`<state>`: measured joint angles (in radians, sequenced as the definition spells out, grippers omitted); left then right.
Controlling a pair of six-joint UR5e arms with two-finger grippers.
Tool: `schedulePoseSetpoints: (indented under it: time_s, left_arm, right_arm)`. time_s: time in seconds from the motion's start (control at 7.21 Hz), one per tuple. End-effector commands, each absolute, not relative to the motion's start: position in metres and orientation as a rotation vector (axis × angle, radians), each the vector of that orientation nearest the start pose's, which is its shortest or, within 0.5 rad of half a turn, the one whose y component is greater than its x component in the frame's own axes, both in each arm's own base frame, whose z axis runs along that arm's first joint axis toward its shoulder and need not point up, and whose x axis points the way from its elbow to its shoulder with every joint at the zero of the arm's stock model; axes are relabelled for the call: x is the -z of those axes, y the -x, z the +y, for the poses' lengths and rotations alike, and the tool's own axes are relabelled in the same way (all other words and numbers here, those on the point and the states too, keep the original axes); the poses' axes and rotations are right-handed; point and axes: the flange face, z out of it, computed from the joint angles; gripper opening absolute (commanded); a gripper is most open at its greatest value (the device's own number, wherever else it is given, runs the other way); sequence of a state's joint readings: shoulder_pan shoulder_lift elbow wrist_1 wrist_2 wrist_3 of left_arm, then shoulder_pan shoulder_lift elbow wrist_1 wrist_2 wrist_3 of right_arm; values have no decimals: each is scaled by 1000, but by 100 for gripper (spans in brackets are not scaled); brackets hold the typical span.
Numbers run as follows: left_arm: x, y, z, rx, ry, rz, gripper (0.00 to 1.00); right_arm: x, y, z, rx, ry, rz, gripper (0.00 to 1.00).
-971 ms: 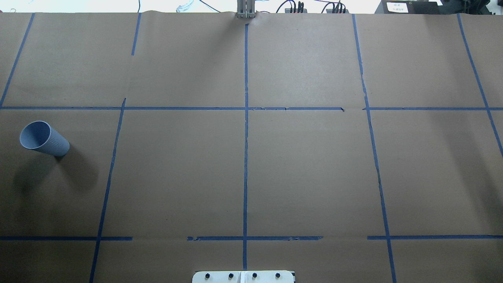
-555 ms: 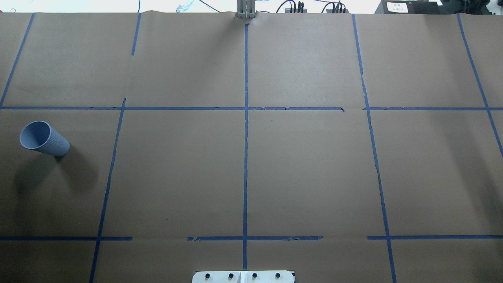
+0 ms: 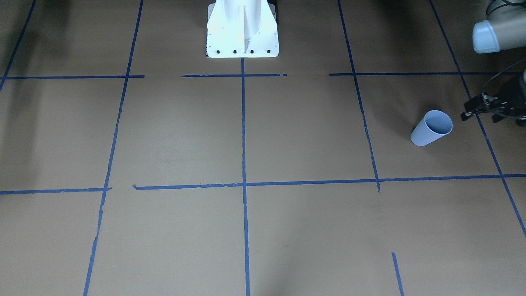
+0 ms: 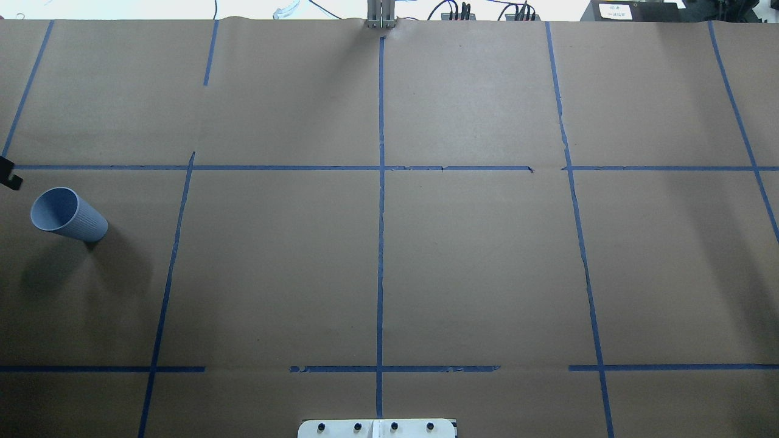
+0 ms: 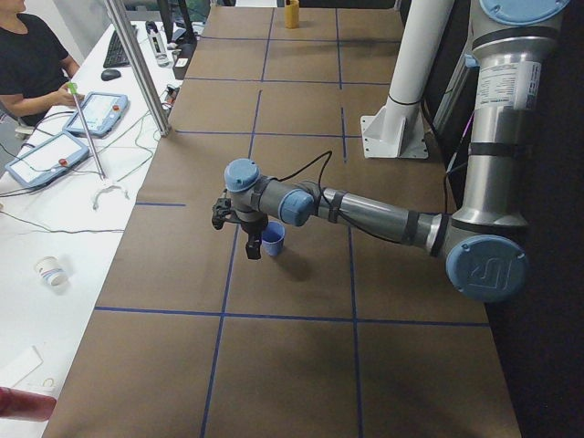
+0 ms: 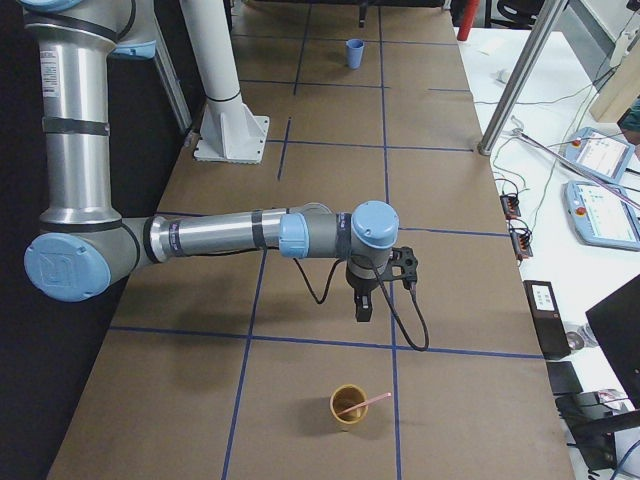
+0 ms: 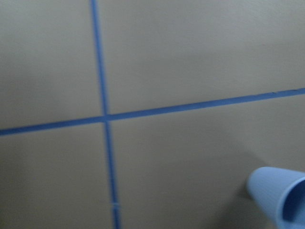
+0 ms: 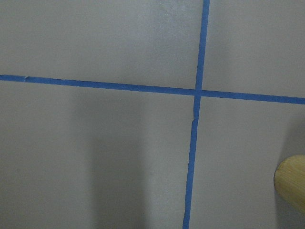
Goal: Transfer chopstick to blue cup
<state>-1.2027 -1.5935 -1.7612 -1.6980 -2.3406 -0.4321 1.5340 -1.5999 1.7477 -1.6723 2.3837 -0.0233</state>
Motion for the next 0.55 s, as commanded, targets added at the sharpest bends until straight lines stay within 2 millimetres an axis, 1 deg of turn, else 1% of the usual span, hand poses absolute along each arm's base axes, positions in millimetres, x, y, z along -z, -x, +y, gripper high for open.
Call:
schedulePoseSetpoints:
  time_s: [0.0,0.28,0.42]
  left_arm:
    - [-547,-148,-496,-77,10,791,100]
    - [-572,-176,-492,-117,52,783,100]
    - [-587,-189,-491,-148,38,793,91]
  right_arm:
    - [-592,-43,-480,83,-42,-821,100]
    - [-589,-40,-479,87,-43,-862,100]
    - [-589,-40,-479,87,-45,-862,100]
